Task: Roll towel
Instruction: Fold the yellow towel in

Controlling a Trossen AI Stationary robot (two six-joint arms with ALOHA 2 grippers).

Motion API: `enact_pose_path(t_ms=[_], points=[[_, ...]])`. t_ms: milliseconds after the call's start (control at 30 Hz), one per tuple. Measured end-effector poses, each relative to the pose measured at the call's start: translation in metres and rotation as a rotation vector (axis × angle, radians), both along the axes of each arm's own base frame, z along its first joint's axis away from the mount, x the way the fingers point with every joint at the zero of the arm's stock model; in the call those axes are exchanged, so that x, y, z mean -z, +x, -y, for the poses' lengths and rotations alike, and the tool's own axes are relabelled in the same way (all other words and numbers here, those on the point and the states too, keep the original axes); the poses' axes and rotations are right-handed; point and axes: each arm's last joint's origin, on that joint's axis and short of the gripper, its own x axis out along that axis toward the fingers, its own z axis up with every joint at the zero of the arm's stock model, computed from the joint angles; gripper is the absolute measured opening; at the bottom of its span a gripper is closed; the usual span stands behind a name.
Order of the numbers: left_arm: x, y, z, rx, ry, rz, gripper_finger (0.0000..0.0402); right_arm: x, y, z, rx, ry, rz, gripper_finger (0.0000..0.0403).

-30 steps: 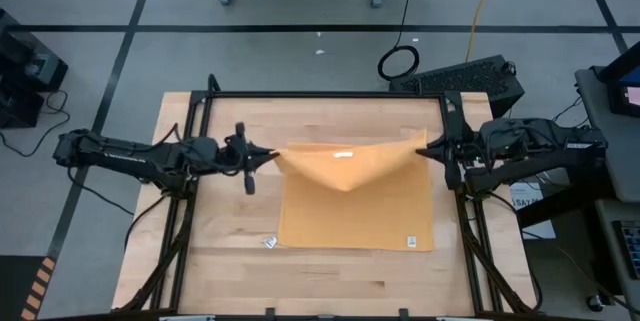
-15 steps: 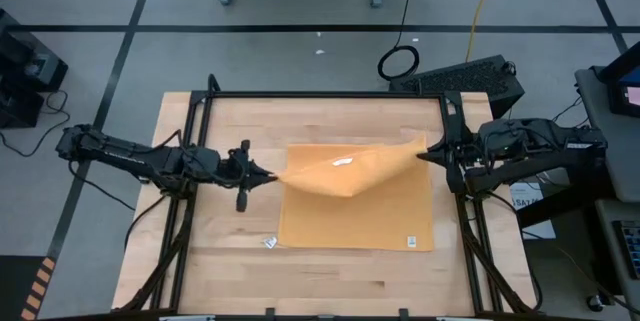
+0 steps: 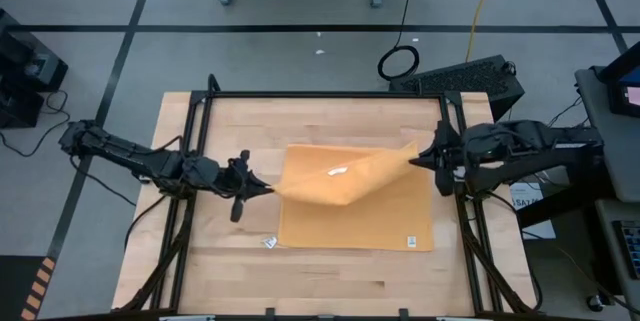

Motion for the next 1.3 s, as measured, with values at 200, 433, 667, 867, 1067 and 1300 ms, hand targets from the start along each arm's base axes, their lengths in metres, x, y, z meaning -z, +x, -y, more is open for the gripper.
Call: enact_pose_path(t_ms=[200, 433, 667, 867, 1067, 1300], points=[[0.002, 0.001, 0.007, 0.007, -0.035, -0.011, 0.0006, 0.002, 0.004, -0.001, -0.002, -0.006, -0.015, 0.0000], [0.009, 0.014, 0.012, -0.025, -0.015, -0.004, 0.0010, 0.000, 0.000, 0.000, -0.008, -0.024, -0.002, 0.0000], [0.015, 0.018, 0.015, -0.002, -0.015, -0.038, 0.0012, -0.003, -0.009, 0.001, -0.009, -0.018, 0.030, 0.0000], [0.020, 0.020, 0.022, 0.055, -0.017, -0.072, 0.0012, -0.003, -0.011, 0.000, -0.056, 0.017, 0.025, 0.0000], [0.034, 0.026, 0.032, 0.078, -0.019, -0.137, 0.0013, -0.001, -0.007, -0.002, -0.084, 0.055, 0.006, 0.0000], [0.055, 0.034, 0.043, 0.087, -0.018, -0.243, 0.0013, -0.001, -0.005, -0.002, -0.084, 0.054, 0.001, 0.0000]])
